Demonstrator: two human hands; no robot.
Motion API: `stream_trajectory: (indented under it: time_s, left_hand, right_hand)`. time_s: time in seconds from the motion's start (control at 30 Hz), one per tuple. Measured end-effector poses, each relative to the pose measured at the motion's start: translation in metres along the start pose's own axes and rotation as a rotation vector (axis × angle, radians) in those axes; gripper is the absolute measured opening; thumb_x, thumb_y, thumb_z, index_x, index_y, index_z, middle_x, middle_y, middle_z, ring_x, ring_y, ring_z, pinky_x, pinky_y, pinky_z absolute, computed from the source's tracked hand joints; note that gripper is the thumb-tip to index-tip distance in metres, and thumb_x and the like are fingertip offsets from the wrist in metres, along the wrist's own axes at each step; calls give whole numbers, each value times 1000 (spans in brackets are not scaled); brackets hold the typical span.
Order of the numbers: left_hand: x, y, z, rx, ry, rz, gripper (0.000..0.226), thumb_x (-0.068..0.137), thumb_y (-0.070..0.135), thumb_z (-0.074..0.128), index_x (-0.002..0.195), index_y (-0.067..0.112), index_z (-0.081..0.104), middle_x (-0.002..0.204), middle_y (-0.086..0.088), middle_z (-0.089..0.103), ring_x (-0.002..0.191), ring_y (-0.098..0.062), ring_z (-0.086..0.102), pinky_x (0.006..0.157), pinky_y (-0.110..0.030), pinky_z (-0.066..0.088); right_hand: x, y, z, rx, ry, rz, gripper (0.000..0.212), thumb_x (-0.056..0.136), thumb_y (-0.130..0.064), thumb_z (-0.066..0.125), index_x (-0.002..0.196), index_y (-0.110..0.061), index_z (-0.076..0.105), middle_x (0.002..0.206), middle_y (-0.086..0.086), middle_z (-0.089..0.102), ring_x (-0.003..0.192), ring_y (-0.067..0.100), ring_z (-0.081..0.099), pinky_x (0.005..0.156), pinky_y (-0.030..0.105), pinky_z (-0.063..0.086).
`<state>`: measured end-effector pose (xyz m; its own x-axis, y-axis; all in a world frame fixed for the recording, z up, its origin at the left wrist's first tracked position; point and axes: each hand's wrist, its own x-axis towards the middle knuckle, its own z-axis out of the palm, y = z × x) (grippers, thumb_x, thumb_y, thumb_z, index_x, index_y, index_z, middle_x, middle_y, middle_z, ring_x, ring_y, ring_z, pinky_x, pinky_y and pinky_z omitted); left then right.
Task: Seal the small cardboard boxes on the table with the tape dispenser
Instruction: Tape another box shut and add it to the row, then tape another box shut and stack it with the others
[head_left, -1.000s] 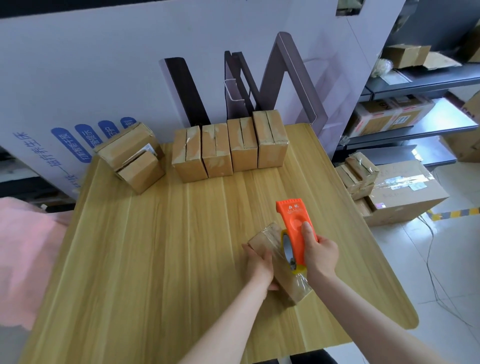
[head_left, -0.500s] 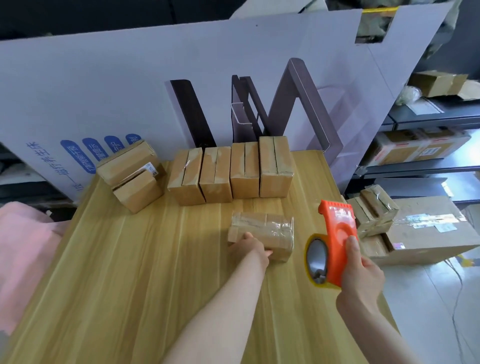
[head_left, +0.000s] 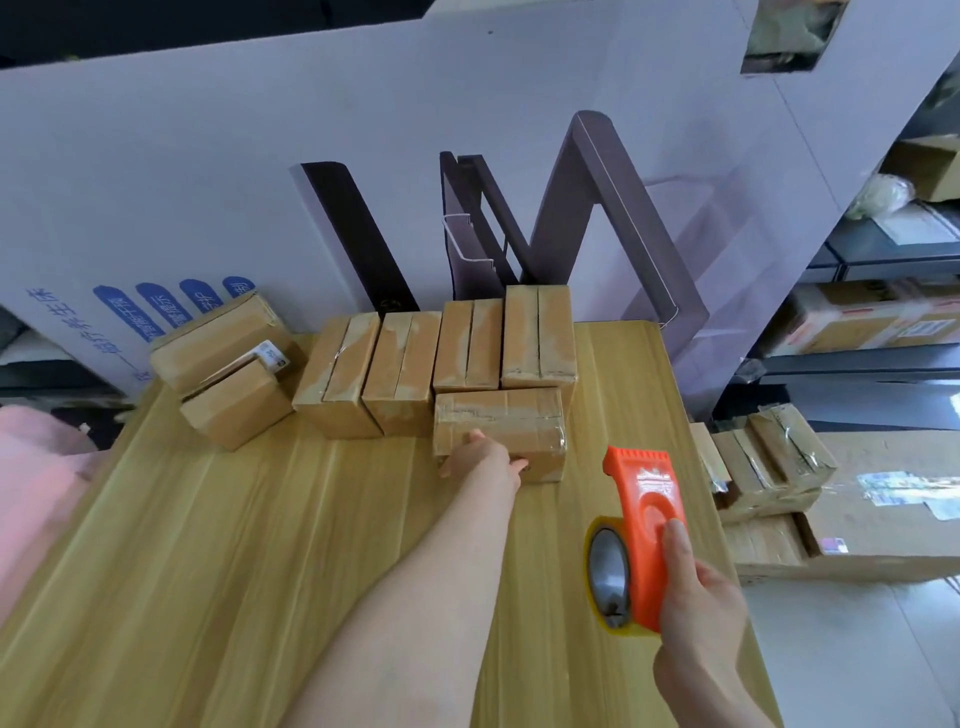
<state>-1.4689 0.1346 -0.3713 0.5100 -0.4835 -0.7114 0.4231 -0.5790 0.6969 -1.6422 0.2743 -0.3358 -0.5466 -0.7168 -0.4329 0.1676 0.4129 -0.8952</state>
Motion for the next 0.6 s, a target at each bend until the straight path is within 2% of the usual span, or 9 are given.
stream_trajectory:
  time_s: [0.1,0.13,0.17,0.23,0.3,0.37,0.4,0.5,0.6]
  left_hand:
    - [-6,2,-12,-6,-42,-82,46,102,34,41,139,8,35,132,-18,52,106,-32,61,51,-30,58]
    - [-7,4,-19,-11,-47,-129,46,99,38,47,135,11,38,132,-18,51,106,-33,59,56,-33,59]
    - [-7,4,-25,-39,-72,-177,48,96,43,51,131,13,41,134,-18,50,108,-35,58,67,-37,61]
    - [-8,-3,-44,-85,-133,-212,61,93,47,53,141,12,37,136,-18,48,114,-34,57,84,-41,57]
    - [-7,-20,-71,12,-105,-136,64,94,41,56,147,14,31,122,-13,56,99,-26,62,78,-34,54]
    - [-5,-38,-106,150,-49,-32,60,94,30,57,147,16,32,120,-12,61,79,-20,61,72,-31,51]
    - [-5,-44,-126,220,-33,22,55,93,25,56,144,15,37,121,-13,62,81,-22,63,76,-32,51]
    - [-1,-35,-193,364,43,152,37,91,11,54,127,6,55,121,-14,63,110,-30,61,90,-38,50]
    - [7,-2,-262,510,130,314,30,93,10,55,122,8,60,122,-9,64,112,-26,60,93,-31,48]
  right_hand:
    - [-5,1,8,-25,-37,-2,50,87,-46,64,52,-11,55,34,-8,47,35,6,44,45,25,33]
    - [-7,2,10,-36,-50,-1,52,86,-47,64,51,-10,54,33,-8,47,36,8,44,45,26,33]
    - [-10,2,12,-48,-65,0,53,85,-48,65,50,-10,54,32,-7,47,38,11,45,45,26,33]
    - [-15,1,19,-72,-102,-1,53,84,-48,66,51,-8,56,32,-7,48,42,15,46,47,27,32]
    - [-24,-1,31,-106,-158,-13,53,84,-47,67,56,-3,60,39,-3,52,45,18,48,47,29,33]
    - [-36,-4,49,-133,-229,-8,52,84,-47,67,65,2,65,50,7,58,49,22,51,49,30,37]
    - [-44,-5,60,-140,-262,-2,51,84,-47,67,67,2,67,53,10,60,50,23,53,49,30,38]
    - [-72,-8,96,-155,-349,-12,49,83,-46,68,60,-4,64,47,6,57,46,21,51,48,29,39]
    - [-104,-7,136,-151,-427,-38,48,86,-44,66,60,-4,65,43,1,55,41,15,49,45,26,40]
